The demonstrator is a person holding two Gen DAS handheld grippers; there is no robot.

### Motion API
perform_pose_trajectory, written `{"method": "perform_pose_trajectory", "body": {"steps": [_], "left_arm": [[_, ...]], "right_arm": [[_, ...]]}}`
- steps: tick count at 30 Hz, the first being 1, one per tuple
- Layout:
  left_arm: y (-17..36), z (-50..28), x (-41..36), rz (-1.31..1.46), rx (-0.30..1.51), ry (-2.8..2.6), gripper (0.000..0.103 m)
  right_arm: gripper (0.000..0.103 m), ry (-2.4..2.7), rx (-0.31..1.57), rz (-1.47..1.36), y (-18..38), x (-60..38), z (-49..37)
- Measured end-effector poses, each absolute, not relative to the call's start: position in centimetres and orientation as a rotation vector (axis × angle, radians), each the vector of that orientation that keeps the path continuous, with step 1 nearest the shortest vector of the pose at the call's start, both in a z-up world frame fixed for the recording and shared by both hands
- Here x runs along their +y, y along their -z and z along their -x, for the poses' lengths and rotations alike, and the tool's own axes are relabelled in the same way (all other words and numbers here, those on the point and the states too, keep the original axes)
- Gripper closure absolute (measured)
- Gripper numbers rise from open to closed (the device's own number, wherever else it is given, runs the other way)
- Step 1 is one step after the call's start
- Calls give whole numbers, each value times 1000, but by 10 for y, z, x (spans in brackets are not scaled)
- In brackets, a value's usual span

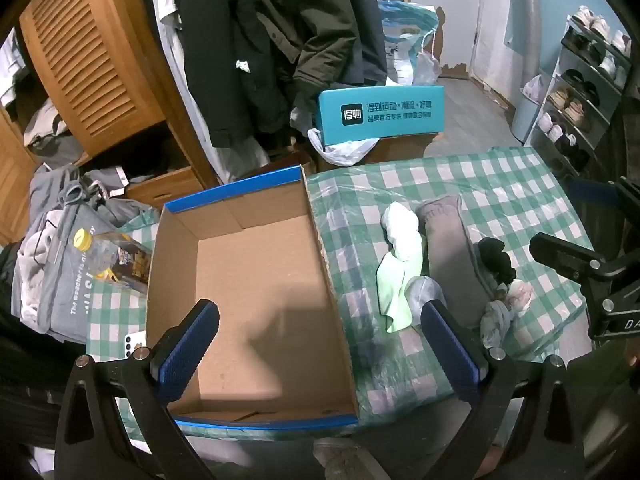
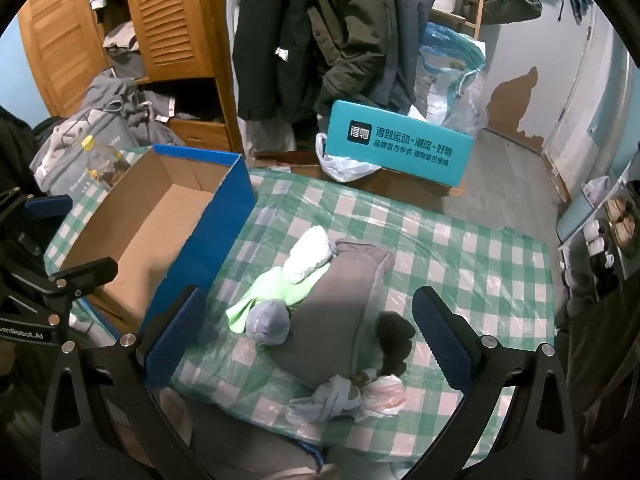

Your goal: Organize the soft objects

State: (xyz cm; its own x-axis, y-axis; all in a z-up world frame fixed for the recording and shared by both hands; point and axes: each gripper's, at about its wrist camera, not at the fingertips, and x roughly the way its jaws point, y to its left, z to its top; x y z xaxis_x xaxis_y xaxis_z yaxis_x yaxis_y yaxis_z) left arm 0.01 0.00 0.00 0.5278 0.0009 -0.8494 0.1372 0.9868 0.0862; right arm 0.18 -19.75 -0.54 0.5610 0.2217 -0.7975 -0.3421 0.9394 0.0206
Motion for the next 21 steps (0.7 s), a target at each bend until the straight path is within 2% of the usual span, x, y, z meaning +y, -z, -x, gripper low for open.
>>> {"method": "perform_pose_trajectory", "body": {"steps": [21], "left_arm": [[0, 0, 0, -154, 1013, 77, 1]], "right_arm": [[2, -334, 917, 143, 6, -198, -1]]}}
